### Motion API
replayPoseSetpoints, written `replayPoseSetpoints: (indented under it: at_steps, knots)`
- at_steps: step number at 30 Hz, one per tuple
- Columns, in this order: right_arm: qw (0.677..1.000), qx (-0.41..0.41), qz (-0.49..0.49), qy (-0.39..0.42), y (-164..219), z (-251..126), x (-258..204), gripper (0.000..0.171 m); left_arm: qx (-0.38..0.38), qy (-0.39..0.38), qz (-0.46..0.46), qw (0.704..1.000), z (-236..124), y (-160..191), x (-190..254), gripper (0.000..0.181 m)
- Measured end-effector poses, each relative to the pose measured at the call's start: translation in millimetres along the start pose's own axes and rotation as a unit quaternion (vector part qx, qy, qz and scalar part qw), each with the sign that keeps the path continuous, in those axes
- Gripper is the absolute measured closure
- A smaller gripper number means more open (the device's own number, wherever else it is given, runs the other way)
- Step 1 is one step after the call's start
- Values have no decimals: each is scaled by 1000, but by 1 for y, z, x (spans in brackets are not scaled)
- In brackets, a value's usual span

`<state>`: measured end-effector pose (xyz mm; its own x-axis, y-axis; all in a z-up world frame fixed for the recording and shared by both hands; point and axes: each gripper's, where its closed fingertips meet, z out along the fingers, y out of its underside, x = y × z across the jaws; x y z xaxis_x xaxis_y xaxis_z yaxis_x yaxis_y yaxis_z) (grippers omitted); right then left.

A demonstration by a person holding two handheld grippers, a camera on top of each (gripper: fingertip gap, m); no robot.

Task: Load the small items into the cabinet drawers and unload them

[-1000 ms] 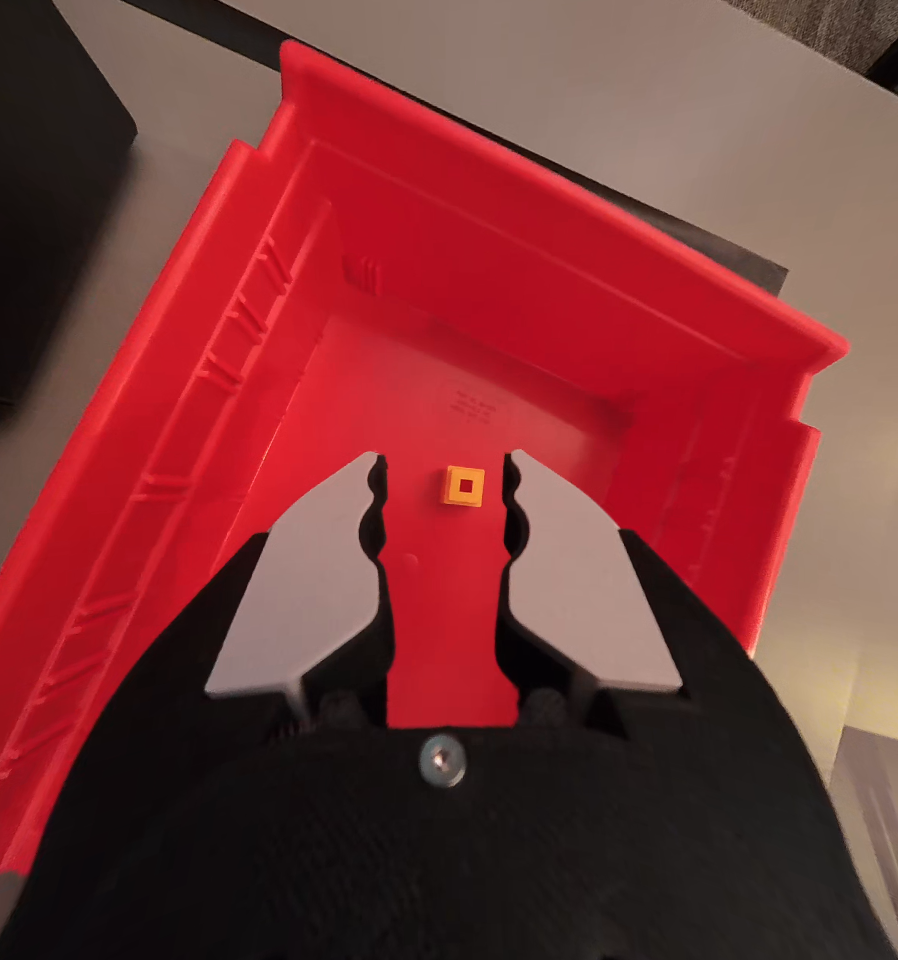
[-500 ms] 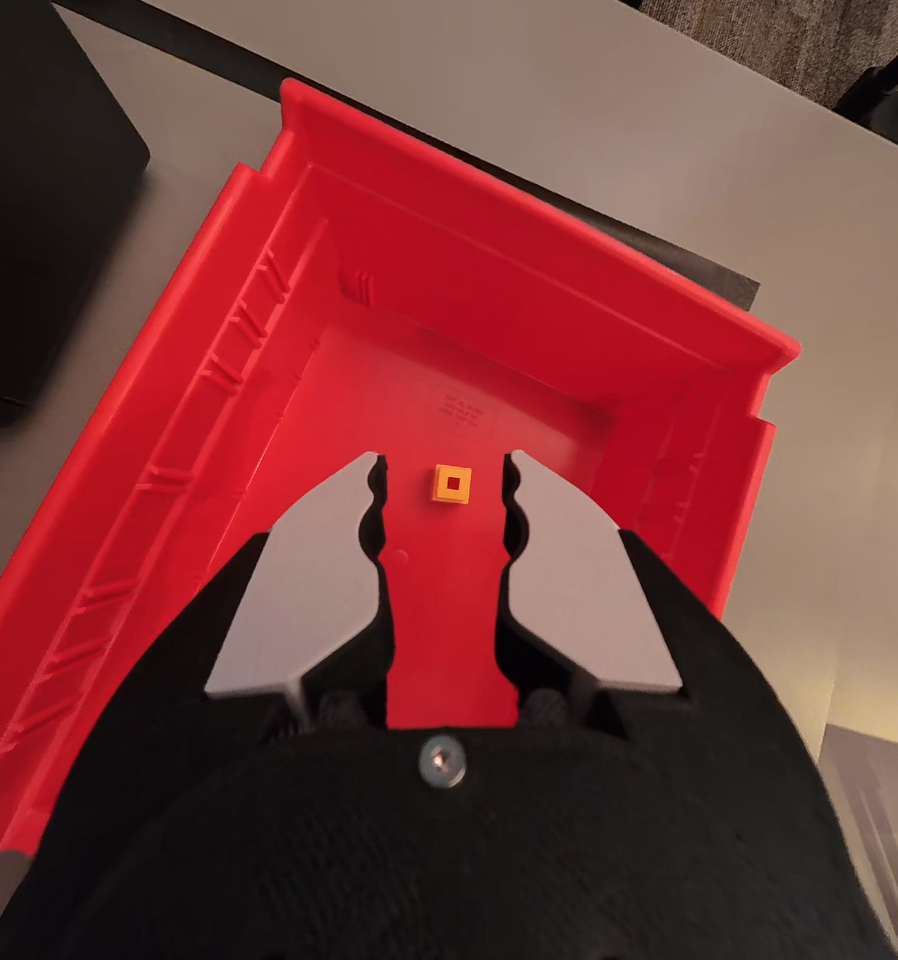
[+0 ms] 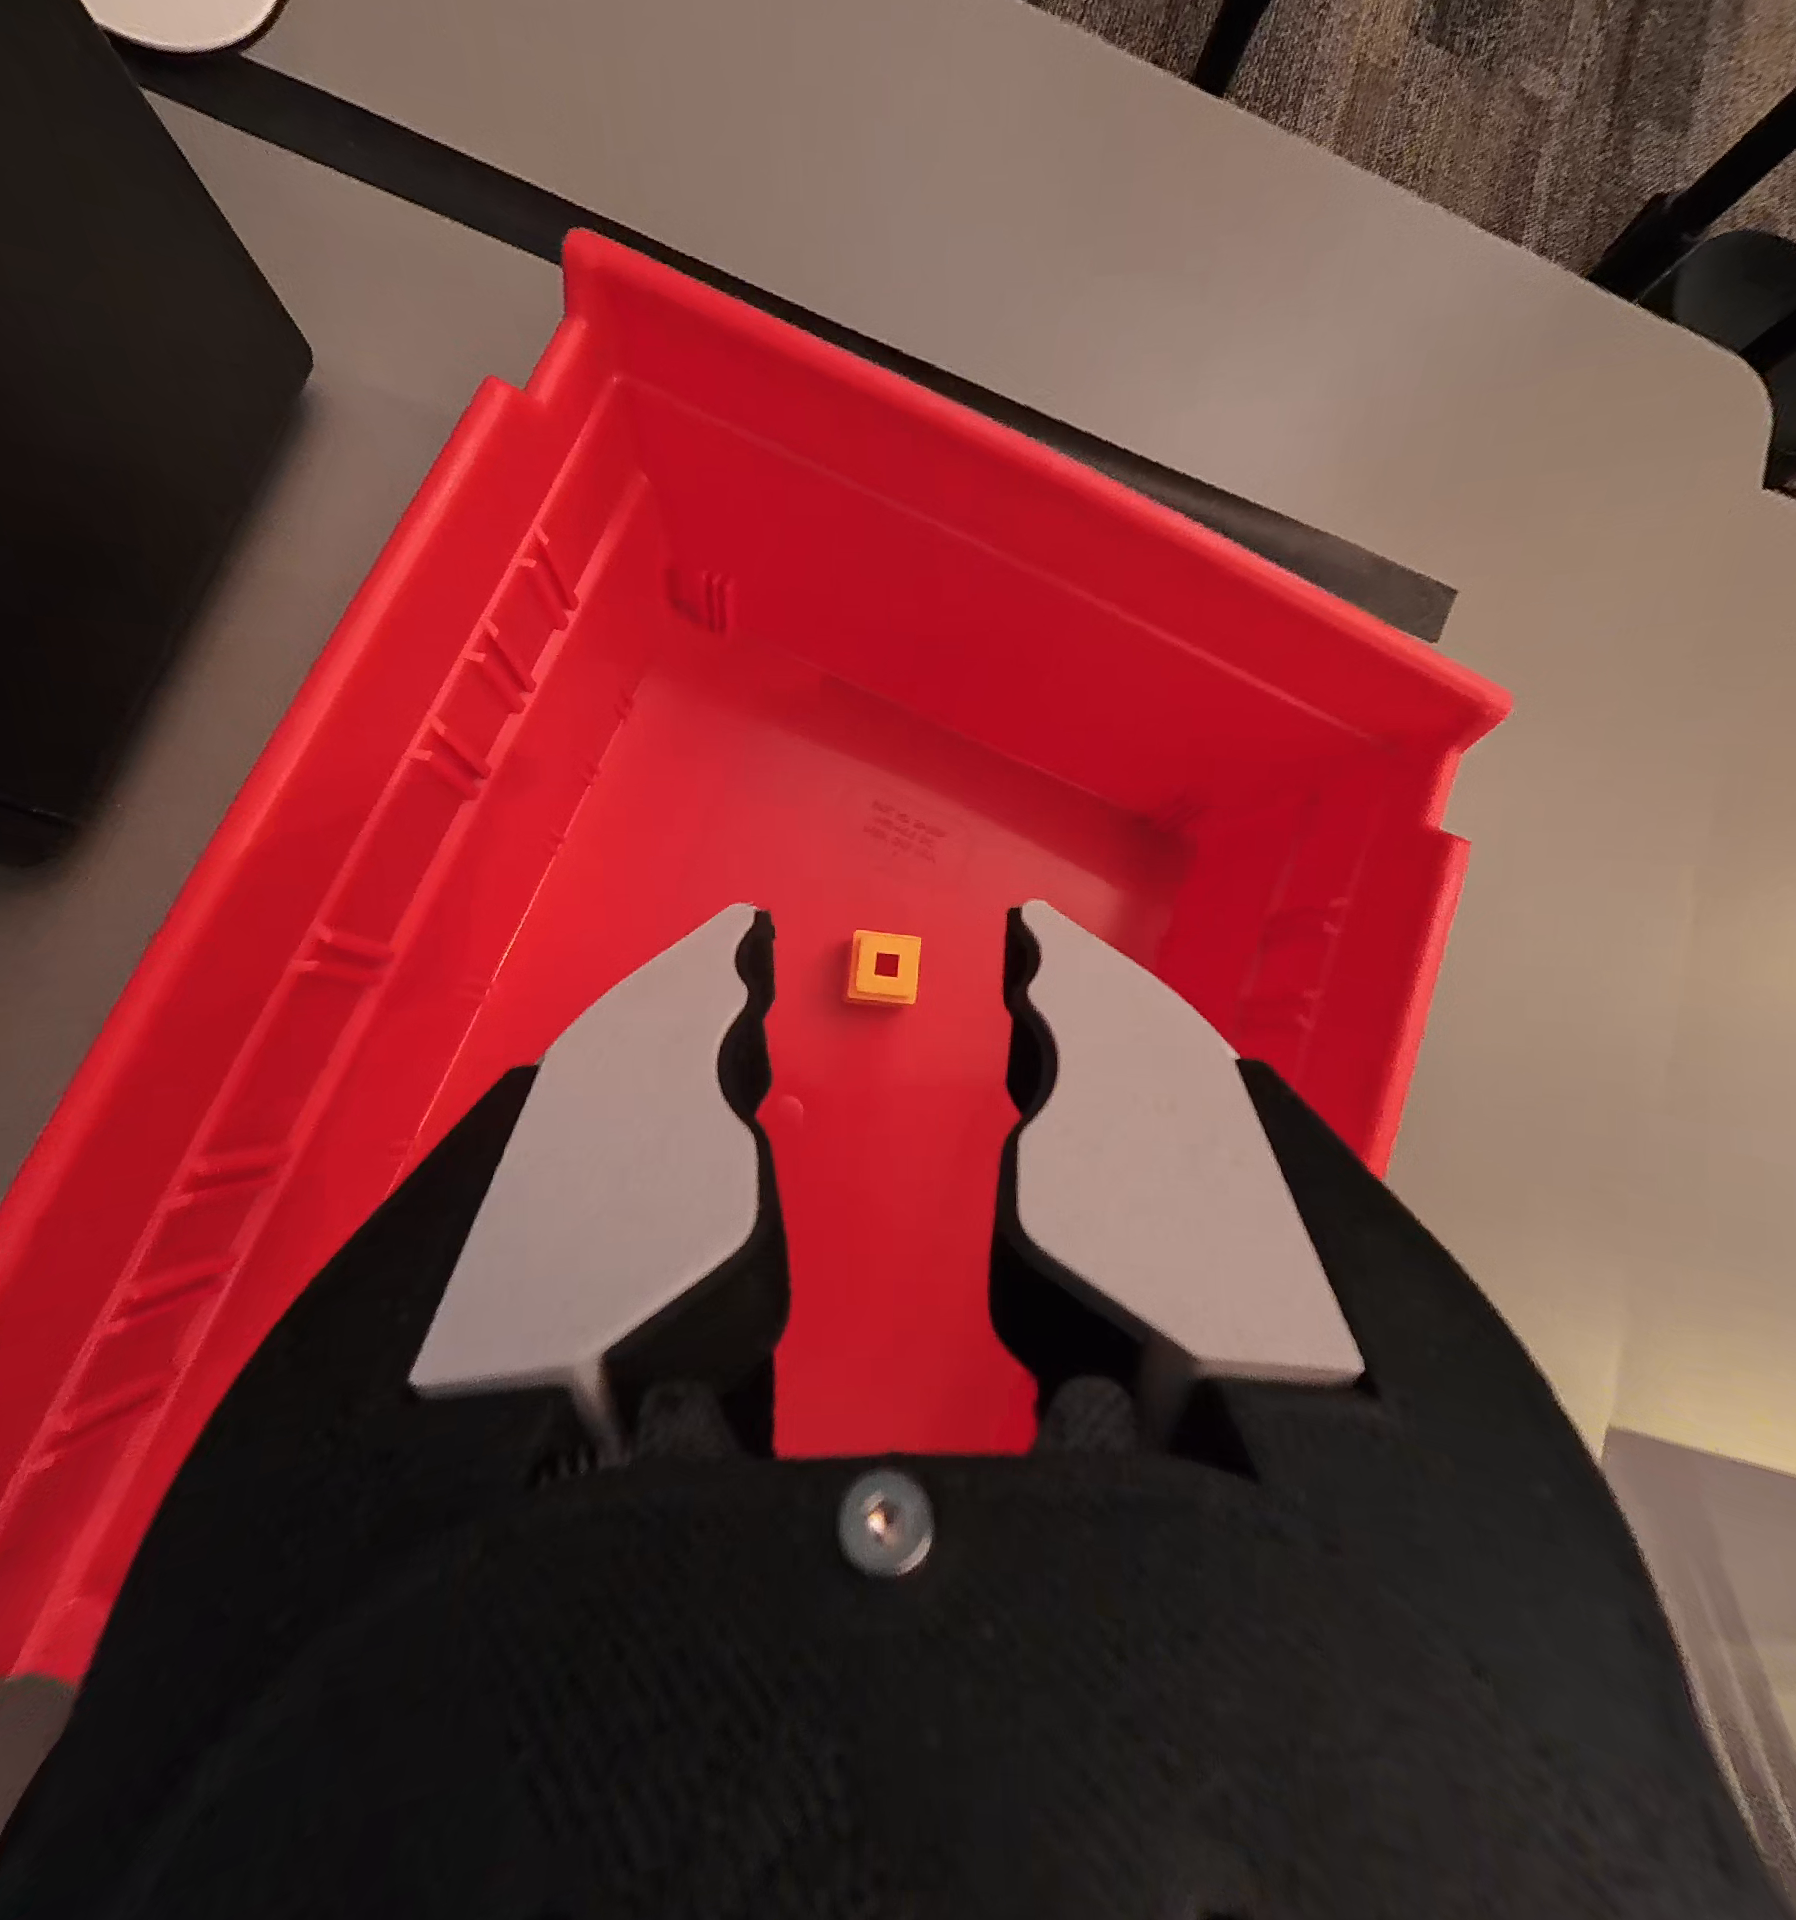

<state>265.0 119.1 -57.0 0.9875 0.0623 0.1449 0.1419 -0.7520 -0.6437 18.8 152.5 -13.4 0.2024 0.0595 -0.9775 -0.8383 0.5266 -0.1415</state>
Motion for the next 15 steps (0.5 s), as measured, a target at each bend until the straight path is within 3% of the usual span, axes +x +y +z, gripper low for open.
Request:
replayPoseSetpoints:
  at_steps: [7, 15]
  knots:
    - [998, 61, -8, 6, -30, -41, -16, 131, 32, -12, 29, 999, -27, -6, -5, 173]
    - [959, 145, -132, -207, -70, -106, -154, 141, 48, -19, 16, 999, -73, -15, -8, 173]
